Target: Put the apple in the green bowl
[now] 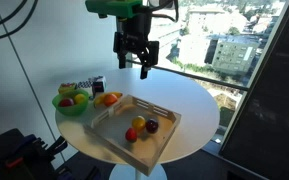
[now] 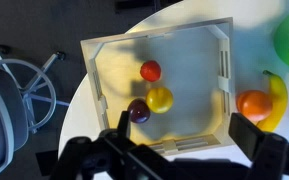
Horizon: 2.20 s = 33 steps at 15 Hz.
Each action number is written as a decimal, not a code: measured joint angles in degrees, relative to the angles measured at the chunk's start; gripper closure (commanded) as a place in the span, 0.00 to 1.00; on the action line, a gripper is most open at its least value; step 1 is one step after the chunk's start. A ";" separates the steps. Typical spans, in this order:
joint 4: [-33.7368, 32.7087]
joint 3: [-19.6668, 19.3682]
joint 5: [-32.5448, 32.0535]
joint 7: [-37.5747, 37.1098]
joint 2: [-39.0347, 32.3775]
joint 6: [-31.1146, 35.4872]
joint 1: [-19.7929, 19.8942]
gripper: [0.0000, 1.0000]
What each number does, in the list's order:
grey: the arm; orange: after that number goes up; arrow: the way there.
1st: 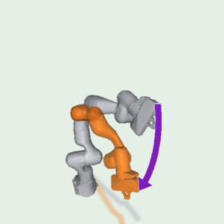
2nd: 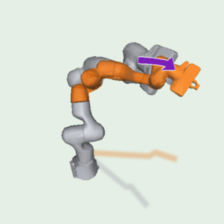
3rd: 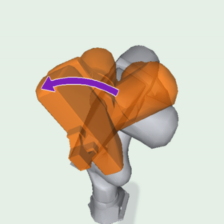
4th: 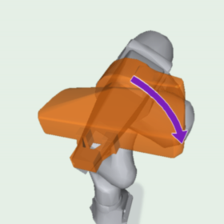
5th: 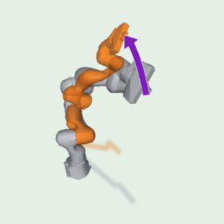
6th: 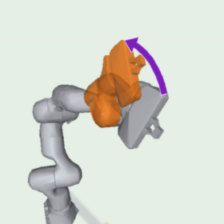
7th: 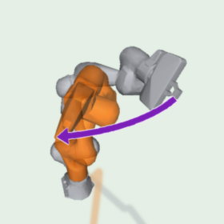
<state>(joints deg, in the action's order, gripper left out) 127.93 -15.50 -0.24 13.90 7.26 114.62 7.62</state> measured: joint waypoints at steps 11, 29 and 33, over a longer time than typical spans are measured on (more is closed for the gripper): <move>0.12 0.47 -0.03 -0.18 -0.86 0.00 0.10 0.00; 7.40 3.06 -7.32 -12.03 -5.61 8.20 0.13 0.00; 8.49 3.06 -7.32 -12.67 -6.71 12.51 0.31 0.00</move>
<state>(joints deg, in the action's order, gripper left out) 136.42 -12.44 -7.56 1.23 0.54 127.13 7.93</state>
